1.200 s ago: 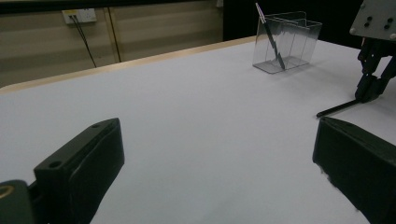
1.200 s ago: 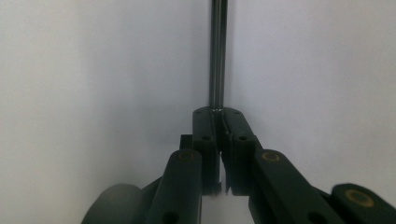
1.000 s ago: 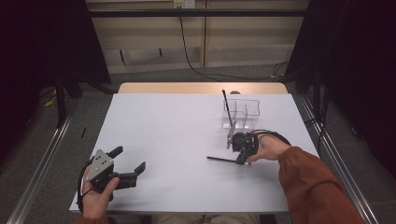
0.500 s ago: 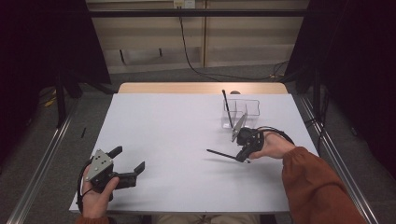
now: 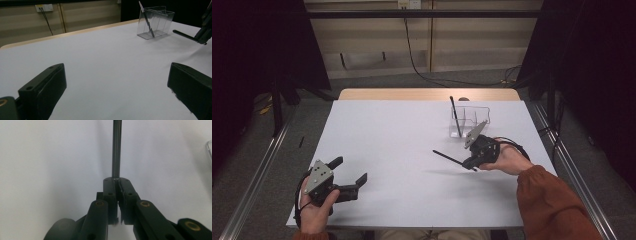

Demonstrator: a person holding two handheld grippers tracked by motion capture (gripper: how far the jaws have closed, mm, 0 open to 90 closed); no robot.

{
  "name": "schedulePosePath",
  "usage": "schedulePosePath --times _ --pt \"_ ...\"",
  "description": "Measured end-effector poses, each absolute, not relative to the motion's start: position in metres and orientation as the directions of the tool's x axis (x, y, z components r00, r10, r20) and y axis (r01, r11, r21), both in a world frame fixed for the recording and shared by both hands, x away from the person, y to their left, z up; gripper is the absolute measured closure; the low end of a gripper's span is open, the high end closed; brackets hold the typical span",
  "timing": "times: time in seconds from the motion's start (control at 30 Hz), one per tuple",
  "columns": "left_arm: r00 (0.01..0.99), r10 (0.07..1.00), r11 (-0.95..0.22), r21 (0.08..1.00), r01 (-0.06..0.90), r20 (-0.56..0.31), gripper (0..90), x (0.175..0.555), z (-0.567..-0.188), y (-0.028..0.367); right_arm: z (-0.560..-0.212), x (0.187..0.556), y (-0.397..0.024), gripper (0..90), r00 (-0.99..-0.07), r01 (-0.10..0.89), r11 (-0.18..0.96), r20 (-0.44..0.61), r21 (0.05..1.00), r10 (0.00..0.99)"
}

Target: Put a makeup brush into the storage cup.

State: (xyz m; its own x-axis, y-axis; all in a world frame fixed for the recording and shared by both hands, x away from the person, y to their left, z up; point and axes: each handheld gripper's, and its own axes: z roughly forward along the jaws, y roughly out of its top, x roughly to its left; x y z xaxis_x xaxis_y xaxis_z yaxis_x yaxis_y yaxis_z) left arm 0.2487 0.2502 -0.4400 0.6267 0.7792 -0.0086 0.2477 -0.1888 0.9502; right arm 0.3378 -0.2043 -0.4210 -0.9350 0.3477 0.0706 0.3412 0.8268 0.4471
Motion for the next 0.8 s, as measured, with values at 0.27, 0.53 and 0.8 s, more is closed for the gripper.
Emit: schedulePosePath --times 0.27,0.53,0.8 --pt "0.626 0.779 -0.191 0.950 0.246 -0.006 2.1 0.249 -0.440 0.250 -0.418 0.333 -0.218 84.4 -0.902 0.397 0.737 0.082 0.546 0.425" --pt "0.623 0.782 -0.188 0.951 0.245 -0.006 2.2 0.249 -0.440 0.250 -0.415 0.326 -0.223 84.5 -0.872 0.422 0.621 0.108 0.660 0.478" --pt "0.626 0.780 -0.188 0.951 0.244 -0.006 2.4 0.249 -0.440 0.250 -0.415 0.324 -0.231 84.5 -0.848 0.419 0.489 0.137 0.765 0.512"
